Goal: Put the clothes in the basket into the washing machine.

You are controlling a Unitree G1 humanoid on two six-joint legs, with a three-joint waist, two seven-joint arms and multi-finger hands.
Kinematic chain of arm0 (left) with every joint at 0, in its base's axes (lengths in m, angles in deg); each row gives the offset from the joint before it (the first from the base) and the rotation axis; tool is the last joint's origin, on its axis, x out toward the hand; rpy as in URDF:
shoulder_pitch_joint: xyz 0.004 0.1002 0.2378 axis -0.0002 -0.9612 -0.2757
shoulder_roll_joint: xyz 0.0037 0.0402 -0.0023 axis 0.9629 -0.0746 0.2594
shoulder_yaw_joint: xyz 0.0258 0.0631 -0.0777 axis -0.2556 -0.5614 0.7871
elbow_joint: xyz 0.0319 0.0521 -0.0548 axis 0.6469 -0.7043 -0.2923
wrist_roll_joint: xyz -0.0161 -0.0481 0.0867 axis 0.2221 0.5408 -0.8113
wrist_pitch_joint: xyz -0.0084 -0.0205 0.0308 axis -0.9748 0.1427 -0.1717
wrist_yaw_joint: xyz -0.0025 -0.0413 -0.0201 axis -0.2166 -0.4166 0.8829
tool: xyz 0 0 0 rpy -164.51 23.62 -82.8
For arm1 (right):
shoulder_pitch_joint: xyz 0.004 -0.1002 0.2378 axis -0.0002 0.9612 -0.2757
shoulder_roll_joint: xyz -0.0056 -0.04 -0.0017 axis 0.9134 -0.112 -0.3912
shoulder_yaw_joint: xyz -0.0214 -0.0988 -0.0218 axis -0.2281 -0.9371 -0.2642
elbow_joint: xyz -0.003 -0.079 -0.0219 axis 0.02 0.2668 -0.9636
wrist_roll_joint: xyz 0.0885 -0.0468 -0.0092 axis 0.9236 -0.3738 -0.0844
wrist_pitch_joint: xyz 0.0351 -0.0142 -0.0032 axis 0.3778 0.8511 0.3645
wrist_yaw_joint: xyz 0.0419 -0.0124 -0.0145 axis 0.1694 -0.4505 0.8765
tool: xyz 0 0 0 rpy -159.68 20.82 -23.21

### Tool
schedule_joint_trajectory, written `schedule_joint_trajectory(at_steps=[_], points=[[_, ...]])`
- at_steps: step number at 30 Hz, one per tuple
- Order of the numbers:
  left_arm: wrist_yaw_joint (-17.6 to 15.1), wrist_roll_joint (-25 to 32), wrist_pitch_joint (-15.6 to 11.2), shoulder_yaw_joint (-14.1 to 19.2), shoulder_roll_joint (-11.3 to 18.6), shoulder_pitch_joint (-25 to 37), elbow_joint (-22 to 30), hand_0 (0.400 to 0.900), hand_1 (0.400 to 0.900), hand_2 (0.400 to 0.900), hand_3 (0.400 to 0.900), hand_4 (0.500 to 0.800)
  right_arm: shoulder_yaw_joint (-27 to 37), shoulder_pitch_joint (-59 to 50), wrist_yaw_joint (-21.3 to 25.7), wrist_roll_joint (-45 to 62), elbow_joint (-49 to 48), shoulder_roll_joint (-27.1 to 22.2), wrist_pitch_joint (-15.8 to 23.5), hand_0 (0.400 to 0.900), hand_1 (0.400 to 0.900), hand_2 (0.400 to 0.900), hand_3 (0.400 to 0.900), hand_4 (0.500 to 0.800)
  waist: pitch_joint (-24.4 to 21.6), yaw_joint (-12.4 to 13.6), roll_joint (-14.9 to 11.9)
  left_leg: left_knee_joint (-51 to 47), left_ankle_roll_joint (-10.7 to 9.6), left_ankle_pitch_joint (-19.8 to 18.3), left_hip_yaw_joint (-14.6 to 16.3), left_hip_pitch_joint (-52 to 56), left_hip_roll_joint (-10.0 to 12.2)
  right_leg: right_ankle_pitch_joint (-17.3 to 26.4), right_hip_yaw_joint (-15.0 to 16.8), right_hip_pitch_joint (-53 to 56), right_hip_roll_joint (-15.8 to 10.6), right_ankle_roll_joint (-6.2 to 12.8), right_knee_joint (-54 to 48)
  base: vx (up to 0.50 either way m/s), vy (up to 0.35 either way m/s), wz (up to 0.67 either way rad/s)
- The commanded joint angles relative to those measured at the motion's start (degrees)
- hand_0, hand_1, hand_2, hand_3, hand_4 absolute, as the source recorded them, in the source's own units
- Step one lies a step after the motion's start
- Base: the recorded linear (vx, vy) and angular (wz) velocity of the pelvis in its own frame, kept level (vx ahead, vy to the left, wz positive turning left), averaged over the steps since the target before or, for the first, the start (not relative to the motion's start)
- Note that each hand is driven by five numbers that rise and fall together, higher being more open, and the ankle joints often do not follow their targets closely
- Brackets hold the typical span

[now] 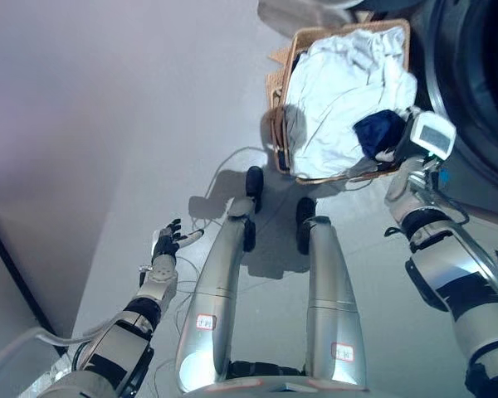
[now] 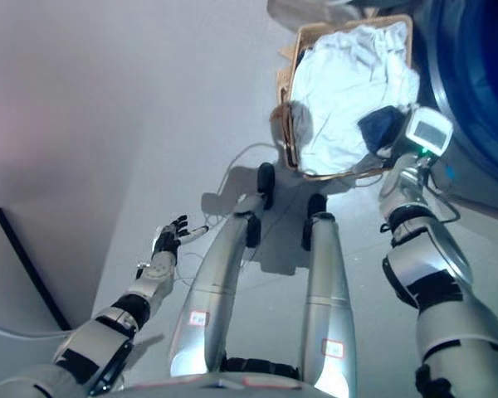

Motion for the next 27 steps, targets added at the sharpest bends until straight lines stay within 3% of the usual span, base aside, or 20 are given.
schedule_joint_trajectory(at_steps=[1,6,8,9,20,27], points=[[-1.66,1.71,-0.02,-1.08,-0.31,-5.11,0.67,0.9,0.9,0.9,0.9,0.8,-1.99,0.72,2.89,0.38,-0.79,-5.2,-0.84,0.9,0.9,0.9,0.9,0.8,-2.8,-0.37,2.18,10.53,-0.21,-10.92,1.99,-6.53,-1.72,-0.83,1.54,-3.54,0.43,1.68,3.82,-0.02,-0.004,0.2],[-1.65,2.12,0.16,-1.39,-0.98,-5.19,-0.06,0.9,0.9,0.9,0.9,0.8,-2.91,0.51,-0.25,-0.14,2.45,-4.22,-1.71,0.9,0.9,0.9,0.9,0.8,-3.26,0.29,2.11,12.95,-0.26,-11.24,2.27,-10.16,-2.11,-1.38,1.81,-7.26,0.08,1.42,6.34,0.0,-0.004,0.08],[-1.48,1.83,0.32,-1.44,-1.25,-5.22,-0.58,0.9,0.9,0.9,0.9,0.8,-3.0,0.85,-0.73,-0.7,3.25,-3.43,-2.18,0.431,0.431,0.431,0.431,0.519,-3.5,0.37,1.97,12.72,-0.26,-11.11,2.31,-10.22,-2.14,-1.43,1.66,-7.37,-0.05,1.35,6.21,0.01,0.004,0.02],[-1.6,1.99,0.37,-1.04,-1.55,-5.46,-1.03,0.9,0.9,0.9,0.9,0.8,-2.43,2.49,-0.05,-0.67,1.87,-2.45,-1.87,0.4,0.4,0.4,0.4,0.5,-3.68,0.18,1.67,12.43,-0.3,-10.79,2.29,-10.29,-2.3,-1.27,1.47,-7.45,-0.09,1.32,6.06,0.0,0.0,0.0],[-2.92,1.15,0.48,-0.21,-1.13,-5.33,-3.02,0.9,0.9,0.9,0.9,0.8,1.52,4.47,5.03,4.0,-4.27,-1.94,0.28,0.4,0.4,0.4,0.4,0.5,-4.52,-0.57,0.19,7.82,-0.94,-8.81,1.14,-6.22,-2.16,0.25,0.58,-4.32,0.56,1.55,2.45,-0.01,0.008,-0.04],[-3.01,1.72,2.0,3.68,-0.51,-5.51,-7.17,0.9,0.9,0.9,0.9,0.8,12.91,9.11,6.27,20.78,-17.67,-3.37,7.42,0.4,0.4,0.4,0.4,0.5,-5.24,-2.81,-2.0,0.6,-1.76,-6.74,0.46,0.18,-1.04,2.2,0.33,1.75,1.61,1.67,-4.46,-0.01,0.012,-0.12]])
